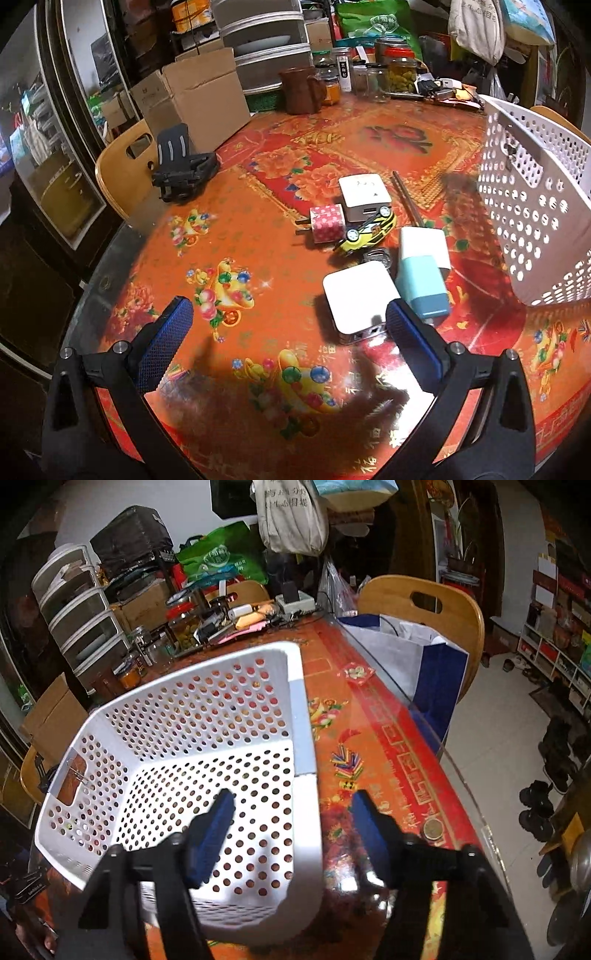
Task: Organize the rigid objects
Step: 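Reach the left tool to the white square charger and grasp it while the right tool holds the basket rim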
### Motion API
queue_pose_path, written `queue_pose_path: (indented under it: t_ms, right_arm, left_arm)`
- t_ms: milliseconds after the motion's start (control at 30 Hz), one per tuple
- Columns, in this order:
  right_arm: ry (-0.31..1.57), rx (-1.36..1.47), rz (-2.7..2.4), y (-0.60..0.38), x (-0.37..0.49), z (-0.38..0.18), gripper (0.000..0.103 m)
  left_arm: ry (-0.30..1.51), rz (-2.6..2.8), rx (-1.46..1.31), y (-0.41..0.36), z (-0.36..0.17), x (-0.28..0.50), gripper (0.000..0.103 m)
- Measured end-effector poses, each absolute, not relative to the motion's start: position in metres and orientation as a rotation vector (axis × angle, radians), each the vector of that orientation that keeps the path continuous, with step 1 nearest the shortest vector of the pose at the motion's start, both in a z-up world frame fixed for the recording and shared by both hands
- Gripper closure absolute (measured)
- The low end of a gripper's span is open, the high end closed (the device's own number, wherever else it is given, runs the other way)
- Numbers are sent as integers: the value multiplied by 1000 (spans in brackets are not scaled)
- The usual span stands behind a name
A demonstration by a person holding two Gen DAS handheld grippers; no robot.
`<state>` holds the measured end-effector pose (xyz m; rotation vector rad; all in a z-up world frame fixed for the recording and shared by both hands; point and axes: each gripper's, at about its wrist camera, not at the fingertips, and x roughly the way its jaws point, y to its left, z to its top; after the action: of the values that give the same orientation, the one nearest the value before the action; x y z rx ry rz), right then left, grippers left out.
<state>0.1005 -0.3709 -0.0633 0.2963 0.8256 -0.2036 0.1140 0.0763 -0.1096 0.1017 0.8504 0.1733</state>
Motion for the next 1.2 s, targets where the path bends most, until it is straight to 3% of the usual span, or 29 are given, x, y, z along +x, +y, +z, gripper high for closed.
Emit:
queue_pose_path:
  t_ms: [33,100,167,1000,1200]
  right_arm:
    - [837,295,-202,-370,102,-66,59]
    - [842,290,-205,-369,104,-66,78]
    - [851,270,-217,-366,108,-66,81]
    - [856,241,-262,-361,115,-67,82]
    - [853,247,-257,-362,115,-67,82]
  left_arm:
    - [855,174,95,79,-110,115,0]
    - [859,177,79,85,-112,118,0]
    - [858,187,71,92,-113,120,0]
    - [922,56,32,71,-152,142,2]
    - [911,65,54,67,-152,140,42]
